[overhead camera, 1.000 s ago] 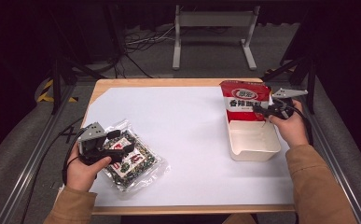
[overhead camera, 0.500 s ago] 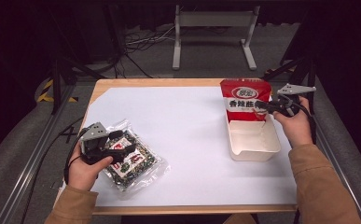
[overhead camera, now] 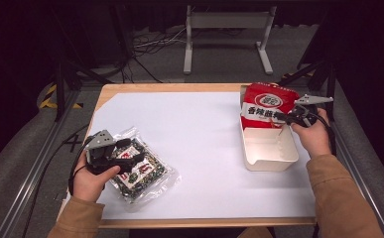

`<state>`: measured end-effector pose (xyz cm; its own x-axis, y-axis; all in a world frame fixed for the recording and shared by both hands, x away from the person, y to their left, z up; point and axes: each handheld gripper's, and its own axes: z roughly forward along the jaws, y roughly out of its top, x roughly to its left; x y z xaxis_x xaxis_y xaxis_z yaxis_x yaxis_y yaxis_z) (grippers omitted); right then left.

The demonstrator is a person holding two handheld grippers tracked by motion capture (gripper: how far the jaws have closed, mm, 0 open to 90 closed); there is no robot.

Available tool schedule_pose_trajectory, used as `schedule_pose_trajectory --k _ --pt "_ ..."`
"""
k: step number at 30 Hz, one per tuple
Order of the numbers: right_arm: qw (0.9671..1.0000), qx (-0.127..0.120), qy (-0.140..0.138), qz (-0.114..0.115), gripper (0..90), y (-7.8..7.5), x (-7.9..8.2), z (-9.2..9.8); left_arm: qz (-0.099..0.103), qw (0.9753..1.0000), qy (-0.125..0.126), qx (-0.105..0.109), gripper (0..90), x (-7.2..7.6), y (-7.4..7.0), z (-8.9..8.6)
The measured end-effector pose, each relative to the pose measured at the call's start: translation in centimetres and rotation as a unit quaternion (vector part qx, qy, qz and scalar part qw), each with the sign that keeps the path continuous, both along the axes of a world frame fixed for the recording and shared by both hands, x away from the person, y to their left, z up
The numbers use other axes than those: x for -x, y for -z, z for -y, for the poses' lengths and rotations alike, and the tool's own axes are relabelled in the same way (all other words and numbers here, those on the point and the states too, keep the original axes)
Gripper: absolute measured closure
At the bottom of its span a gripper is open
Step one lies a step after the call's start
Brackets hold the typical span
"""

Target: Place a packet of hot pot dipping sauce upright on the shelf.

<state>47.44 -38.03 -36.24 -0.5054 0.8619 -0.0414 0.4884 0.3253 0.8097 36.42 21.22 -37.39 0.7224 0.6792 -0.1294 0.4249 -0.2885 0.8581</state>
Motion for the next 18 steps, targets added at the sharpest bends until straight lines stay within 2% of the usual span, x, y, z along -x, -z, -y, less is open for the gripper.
schedule_pose_trajectory --k 4,6,8,9,10,12,15,18 --pt "1.0 0.003 -0.005 0.001 81.0 -0.2 0.2 0.1 0.001 1.0 0.001 -0.004 19.7 0.0 0.0 -0.1" --pt "1.0 -0.003 -0.005 0.005 77.3 -0.1 0.3 0.2 -0.004 1.0 0.002 -0.004 17.9 -0.1 0.1 -0.2" --pt "0.9999 -0.003 -0.005 0.009 72.6 -0.2 0.5 0.3 -0.038 0.9992 0.005 0.007 15.6 -0.3 0.3 -0.3" --pt "0.9999 0.001 -0.003 0.012 68.1 -0.2 0.6 0.3 -0.043 0.999 0.003 0.009 15.1 -0.3 0.4 -0.4" --pt "0.9999 0.002 0.0 0.017 63.0 -0.3 0.8 0.4 -0.036 0.9993 -0.003 0.006 15.6 -0.3 0.4 -0.4" --pt "0.9998 -0.001 0.001 0.02 58.5 -0.5 1.0 0.6 -0.031 0.9995 -0.008 -0.003 15.9 -0.3 0.4 -0.5" --pt "0.9996 -0.01 0.005 0.025 47.9 -0.9 1.6 1.0 -0.032 0.9994 -0.012 -0.004 14.4 -0.3 0.5 -0.6" --pt "0.9994 -0.016 0.007 0.029 43.0 -1.2 2.1 1.4 -0.027 0.9995 -0.016 -0.009 12.5 -0.4 0.5 -0.9"
